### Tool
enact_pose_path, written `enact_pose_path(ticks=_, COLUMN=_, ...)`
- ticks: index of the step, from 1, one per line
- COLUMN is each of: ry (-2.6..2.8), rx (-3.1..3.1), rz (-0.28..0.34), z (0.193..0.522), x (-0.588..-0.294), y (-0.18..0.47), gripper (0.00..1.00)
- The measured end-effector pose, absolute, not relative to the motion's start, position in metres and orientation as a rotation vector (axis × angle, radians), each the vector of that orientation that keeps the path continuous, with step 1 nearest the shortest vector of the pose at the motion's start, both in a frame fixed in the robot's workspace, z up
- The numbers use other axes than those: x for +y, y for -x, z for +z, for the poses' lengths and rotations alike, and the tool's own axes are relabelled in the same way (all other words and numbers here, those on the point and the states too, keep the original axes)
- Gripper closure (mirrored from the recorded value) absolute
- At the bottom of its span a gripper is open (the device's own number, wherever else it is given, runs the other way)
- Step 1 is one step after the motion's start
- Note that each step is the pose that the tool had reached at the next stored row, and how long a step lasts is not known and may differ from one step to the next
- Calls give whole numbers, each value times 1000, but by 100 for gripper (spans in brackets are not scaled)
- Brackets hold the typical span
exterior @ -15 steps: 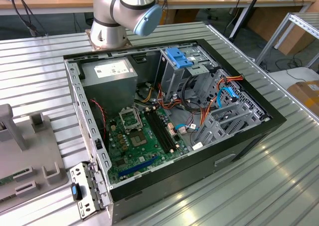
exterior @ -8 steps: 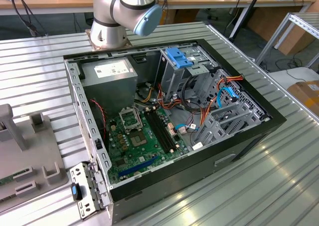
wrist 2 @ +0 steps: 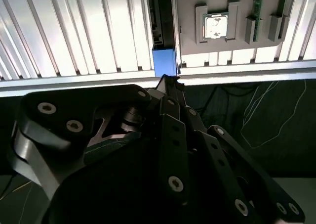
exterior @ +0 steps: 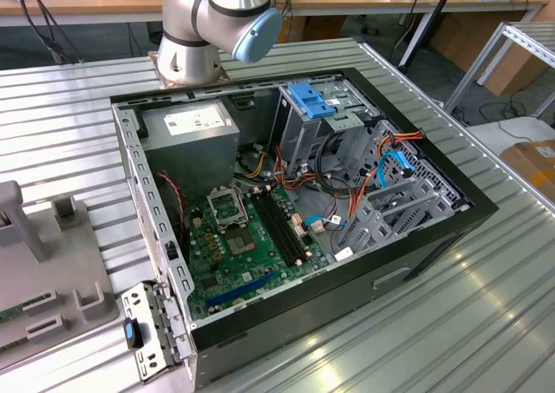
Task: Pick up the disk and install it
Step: 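Pick up the disk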
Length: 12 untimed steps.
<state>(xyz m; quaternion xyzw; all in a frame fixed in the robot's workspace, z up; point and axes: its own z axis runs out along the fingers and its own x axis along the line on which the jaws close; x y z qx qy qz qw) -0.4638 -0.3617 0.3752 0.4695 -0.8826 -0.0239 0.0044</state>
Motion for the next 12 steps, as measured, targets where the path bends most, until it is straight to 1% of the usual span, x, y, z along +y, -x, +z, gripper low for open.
enact_pose_path(ticks=12, ry=-1831, rx=-2533, rz=-72, z=374, x=-362, y=464, gripper=89)
